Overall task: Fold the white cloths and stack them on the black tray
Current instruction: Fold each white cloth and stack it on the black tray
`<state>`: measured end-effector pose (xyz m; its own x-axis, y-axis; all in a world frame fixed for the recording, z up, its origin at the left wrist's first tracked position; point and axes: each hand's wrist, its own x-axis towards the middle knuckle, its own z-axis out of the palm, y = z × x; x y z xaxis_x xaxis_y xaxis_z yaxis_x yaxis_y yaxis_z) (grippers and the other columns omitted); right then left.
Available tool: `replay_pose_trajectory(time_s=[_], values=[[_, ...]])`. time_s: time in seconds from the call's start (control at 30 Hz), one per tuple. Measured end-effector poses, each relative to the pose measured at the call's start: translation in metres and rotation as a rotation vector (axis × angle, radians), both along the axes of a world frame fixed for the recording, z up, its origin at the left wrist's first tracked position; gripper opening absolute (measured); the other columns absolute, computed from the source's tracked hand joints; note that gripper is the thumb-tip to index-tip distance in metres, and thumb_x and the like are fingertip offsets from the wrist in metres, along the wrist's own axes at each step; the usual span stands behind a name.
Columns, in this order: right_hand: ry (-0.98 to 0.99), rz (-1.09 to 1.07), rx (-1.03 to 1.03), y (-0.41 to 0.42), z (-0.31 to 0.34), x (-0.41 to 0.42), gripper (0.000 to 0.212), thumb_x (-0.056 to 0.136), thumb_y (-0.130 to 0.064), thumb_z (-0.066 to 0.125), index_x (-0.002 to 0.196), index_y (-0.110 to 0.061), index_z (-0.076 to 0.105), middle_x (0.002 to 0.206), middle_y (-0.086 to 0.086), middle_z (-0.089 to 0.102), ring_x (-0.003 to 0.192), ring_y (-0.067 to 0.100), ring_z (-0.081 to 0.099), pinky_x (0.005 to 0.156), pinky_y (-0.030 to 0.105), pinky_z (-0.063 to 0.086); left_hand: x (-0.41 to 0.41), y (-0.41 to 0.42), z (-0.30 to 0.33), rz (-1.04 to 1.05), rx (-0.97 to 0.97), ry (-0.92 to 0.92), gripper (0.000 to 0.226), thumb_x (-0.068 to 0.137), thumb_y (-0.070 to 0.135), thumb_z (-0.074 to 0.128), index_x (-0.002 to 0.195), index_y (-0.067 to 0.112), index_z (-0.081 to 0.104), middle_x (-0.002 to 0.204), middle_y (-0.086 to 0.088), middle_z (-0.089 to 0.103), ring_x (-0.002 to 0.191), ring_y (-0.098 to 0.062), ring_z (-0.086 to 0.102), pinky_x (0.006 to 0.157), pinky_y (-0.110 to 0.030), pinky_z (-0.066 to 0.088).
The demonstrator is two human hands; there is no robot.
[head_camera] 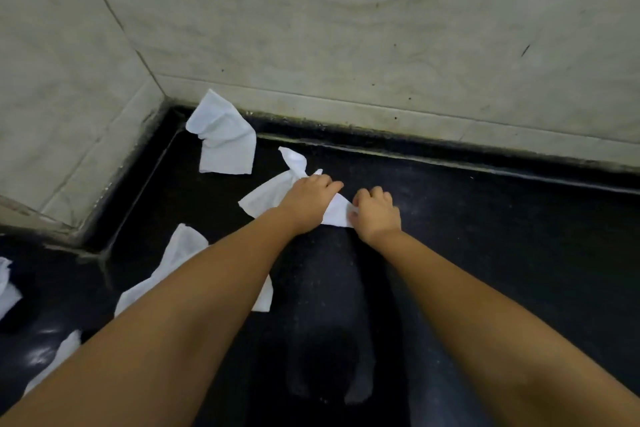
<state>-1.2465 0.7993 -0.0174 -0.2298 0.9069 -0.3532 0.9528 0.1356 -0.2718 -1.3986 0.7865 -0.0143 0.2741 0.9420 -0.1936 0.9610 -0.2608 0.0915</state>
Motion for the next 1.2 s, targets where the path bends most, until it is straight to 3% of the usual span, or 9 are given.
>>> replay_pose_trajectory(time_s=[0.2,0.33,0.4,0.47,0.63,0.8,0.97,1.1,1.2], values=[[0.288,-0.153,-0.072,-0.006,0.007,0.012,0.008,0.095,-0.015,0.044,0.099,-0.010,0.049,0.111,0.014,0.057,0.101,0.030,0.055,0.086,0.040,0.046,0.005,-0.008,0.008,0.066,0.110,0.167,0.029,0.088,0.006,0.048,0.116,0.012,0.049,0.112,-0.008,0.061,0.100,-0.026,0.057,0.096,-0.038,0.031],[0.491,-0.147,-0.138,-0.014,0.026,0.022,0.027,0.093,-0.014,0.051,0.120,-0.011,0.048,0.107,0.006,0.055,0.099,0.024,0.056,0.081,0.029,0.044,0.011,-0.014,0.034,-0.035,0.336,0.020,0.009,0.070,0.006,0.064,0.076,0.013,0.063,0.060,-0.003,0.060,0.054,-0.023,0.059,0.069,-0.035,0.047],[0.547,-0.062,-0.112,-0.017,0.042,0.024,0.030,0.092,-0.018,0.054,0.122,-0.017,0.050,0.107,0.006,0.051,0.094,0.022,0.053,0.078,0.029,0.041,0.019,-0.019,0.055,-0.025,0.251,-0.053,0.016,0.084,0.012,0.049,0.089,0.017,0.063,0.078,-0.001,0.063,0.074,-0.022,0.061,0.083,-0.038,0.040],[0.534,0.029,-0.033,-0.021,0.062,0.030,0.004,0.091,-0.020,0.054,0.092,-0.023,0.055,0.099,0.007,0.051,0.085,0.021,0.047,0.071,0.029,0.036,0.028,-0.026,0.077,0.009,0.233,-0.146,0.024,0.092,0.016,0.041,0.103,0.022,0.062,0.095,0.001,0.063,0.091,-0.020,0.056,0.092,-0.034,0.031],[0.646,-0.018,0.110,-0.027,0.123,0.071,0.011,0.091,-0.016,0.052,0.083,-0.013,0.045,0.071,-0.005,0.046,0.062,0.010,0.039,0.052,0.023,0.030,0.039,-0.046,0.122,0.131,0.354,-0.391,0.018,0.091,0.017,0.049,0.097,0.015,0.066,0.093,-0.001,0.068,0.086,-0.023,0.061,0.082,-0.033,0.039],[0.659,-0.027,0.226,-0.029,0.173,0.117,0.011,0.092,-0.018,0.052,0.085,-0.013,0.045,0.076,-0.001,0.048,0.068,0.014,0.041,0.057,0.024,0.034,0.046,-0.056,0.150,0.323,0.342,-0.407,0.020,0.091,0.023,0.053,0.092,0.011,0.069,0.096,-0.009,0.067,0.091,-0.029,0.060,0.084,-0.038,0.044],[0.641,0.004,0.310,-0.043,0.196,0.159,0.016,0.092,-0.010,0.051,0.104,-0.005,0.060,0.092,0.002,0.055,0.085,0.017,0.049,0.066,0.026,0.040,0.069,-0.079,0.176,0.445,0.395,-0.595,0.023,0.092,0.020,0.052,0.085,0.001,0.064,0.084,-0.016,0.061,0.080,-0.027,0.054,0.069,-0.033,0.038],[0.491,0.126,0.324,-0.078,0.195,0.190,0.024,0.092,-0.009,0.049,0.069,-0.002,0.056,0.068,0.006,0.047,0.068,0.018,0.041,0.055,0.027,0.029,0.094,-0.121,0.176,0.439,0.402,-0.721,0.018,0.092,0.018,0.052,0.084,0.005,0.062,0.080,-0.008,0.061,0.078,-0.020,0.054,0.068,-0.031,0.038],[0.521,0.147,0.290,-0.112,0.172,0.219,0.018,0.093,-0.013,0.053,0.091,-0.009,0.071,0.089,0.001,0.063,0.084,0.015,0.055,0.075,0.027,0.042,0.106,-0.167,0.157,0.443,0.301,-0.772,0.013,0.089,0.017,0.056,0.077,0.016,0.061,0.079,0.002,0.063,0.077,-0.012,0.056,0.068,-0.025,0.040]])
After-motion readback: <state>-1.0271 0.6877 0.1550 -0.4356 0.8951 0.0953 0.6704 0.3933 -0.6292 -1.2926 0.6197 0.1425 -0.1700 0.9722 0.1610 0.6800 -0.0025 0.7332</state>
